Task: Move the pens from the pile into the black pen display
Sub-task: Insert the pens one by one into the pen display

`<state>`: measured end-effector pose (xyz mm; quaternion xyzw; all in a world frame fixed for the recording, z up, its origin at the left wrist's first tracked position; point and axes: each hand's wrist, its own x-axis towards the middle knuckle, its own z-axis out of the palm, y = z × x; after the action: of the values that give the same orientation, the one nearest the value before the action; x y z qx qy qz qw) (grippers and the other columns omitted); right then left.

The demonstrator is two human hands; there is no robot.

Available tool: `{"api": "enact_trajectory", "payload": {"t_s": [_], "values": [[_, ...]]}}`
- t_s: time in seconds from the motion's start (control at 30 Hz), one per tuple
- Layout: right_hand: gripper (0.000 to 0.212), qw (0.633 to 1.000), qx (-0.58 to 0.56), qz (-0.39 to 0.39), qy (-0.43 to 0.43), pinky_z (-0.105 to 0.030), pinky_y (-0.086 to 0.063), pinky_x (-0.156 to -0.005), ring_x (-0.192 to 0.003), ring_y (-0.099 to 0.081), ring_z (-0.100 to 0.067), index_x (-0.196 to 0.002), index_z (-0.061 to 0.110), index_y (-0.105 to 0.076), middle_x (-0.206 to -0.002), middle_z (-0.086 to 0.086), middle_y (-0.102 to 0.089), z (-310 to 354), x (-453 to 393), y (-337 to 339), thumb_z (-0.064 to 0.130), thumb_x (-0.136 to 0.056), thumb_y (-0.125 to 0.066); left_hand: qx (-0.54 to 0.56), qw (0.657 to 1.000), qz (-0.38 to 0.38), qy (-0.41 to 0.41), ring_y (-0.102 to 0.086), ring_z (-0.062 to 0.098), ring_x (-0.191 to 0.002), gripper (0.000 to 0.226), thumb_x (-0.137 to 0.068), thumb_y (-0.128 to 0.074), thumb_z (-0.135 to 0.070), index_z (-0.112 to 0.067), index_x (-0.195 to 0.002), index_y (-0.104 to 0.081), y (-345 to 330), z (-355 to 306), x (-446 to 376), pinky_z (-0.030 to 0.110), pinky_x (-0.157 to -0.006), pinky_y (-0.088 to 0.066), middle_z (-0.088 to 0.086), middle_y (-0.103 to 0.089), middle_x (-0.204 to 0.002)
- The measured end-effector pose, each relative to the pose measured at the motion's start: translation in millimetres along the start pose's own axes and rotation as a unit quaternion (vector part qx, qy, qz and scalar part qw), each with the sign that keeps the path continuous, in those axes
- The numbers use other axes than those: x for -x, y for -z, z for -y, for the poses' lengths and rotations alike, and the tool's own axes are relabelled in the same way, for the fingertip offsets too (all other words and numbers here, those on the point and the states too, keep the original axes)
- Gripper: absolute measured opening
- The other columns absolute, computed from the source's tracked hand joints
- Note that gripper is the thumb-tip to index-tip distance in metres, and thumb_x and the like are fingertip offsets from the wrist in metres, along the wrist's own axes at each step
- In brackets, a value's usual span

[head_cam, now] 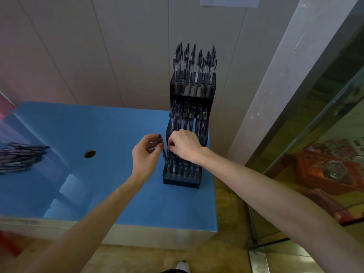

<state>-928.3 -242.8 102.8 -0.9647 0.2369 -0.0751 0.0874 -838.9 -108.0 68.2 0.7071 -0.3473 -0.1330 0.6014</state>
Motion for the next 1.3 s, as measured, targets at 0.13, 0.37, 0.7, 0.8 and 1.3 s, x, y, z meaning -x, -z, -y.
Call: {"api": "enact_trajectory", "payload": {"t_s": [0.13, 0.37, 0.7, 0.8, 1.3], "values": [[0.019, 0.999, -0.023, 0.034, 0.001, -0.035, -0.055, -0.070, -0.079, -0.069, -0.018, -0.095, 0.019, -0.079, -0.081, 0.003, -0.074, -5.2, -2.3, 9.3, 0.036, -0.094, -0.071, 0.001, 1.000, 0.000, -0.004, -0.070, 0.004, -0.099, 0.020, -0.094, -0.070, -0.009, -0.017, -0.113, -0.069, 0.0, -1.6, -1.1, 0.023, -0.087, -0.057, -0.009, -0.074, -0.106], [0.026, 0.990, -0.127, -0.040, -0.051, -0.029, -0.060, -0.066, -0.051, -0.062, 0.002, -0.088, 0.024, -0.080, -0.063, 0.013, -0.071, -27.5, 22.4, 24.1, 0.036, -0.101, -0.060, 0.009, 0.999, -0.022, -0.025, -0.071, 0.005, -0.099, 0.019, -0.097, -0.068, -0.009, -0.014, -0.115, -0.068, -4.8, -9.2, -12.7, 0.021, -0.088, -0.057, -0.006, -0.073, -0.108], [0.026, 0.972, -0.197, -0.084, -0.100, -0.032, -0.061, -0.058, -0.050, -0.064, -0.002, -0.088, 0.022, -0.079, -0.061, 0.014, -0.070, -48.8, 51.5, 11.9, 0.035, -0.101, -0.060, -0.020, 0.997, -0.032, -0.063, -0.068, 0.002, -0.101, 0.018, -0.099, -0.065, -0.010, -0.017, -0.115, -0.065, -10.4, -5.8, -12.1, 0.016, -0.087, -0.054, -0.009, -0.070, -0.110], [0.026, 0.973, -0.187, -0.101, -0.092, -0.031, -0.059, -0.057, -0.049, -0.062, -0.001, -0.087, 0.024, -0.078, -0.060, 0.014, -0.069, -49.9, 53.3, 6.7, 0.036, -0.101, -0.060, -0.027, 0.999, -0.014, -0.041, -0.068, 0.000, -0.100, 0.018, -0.098, -0.066, -0.012, -0.015, -0.116, -0.065, -16.5, -2.4, -12.7, 0.015, -0.086, -0.054, -0.012, -0.069, -0.109], [0.027, 0.989, -0.061, -0.127, -0.037, -0.033, -0.058, -0.062, -0.061, -0.066, -0.011, -0.092, 0.021, -0.079, -0.070, 0.008, -0.072, -46.0, 57.5, 2.6, 0.035, -0.102, -0.058, -0.109, 0.994, 0.015, 0.019, -0.070, -0.002, -0.081, 0.006, -0.094, -0.068, -0.018, -0.020, -0.099, -0.070, -30.6, 10.3, -12.7, 0.017, -0.071, -0.057, -0.015, -0.072, -0.090]]}}
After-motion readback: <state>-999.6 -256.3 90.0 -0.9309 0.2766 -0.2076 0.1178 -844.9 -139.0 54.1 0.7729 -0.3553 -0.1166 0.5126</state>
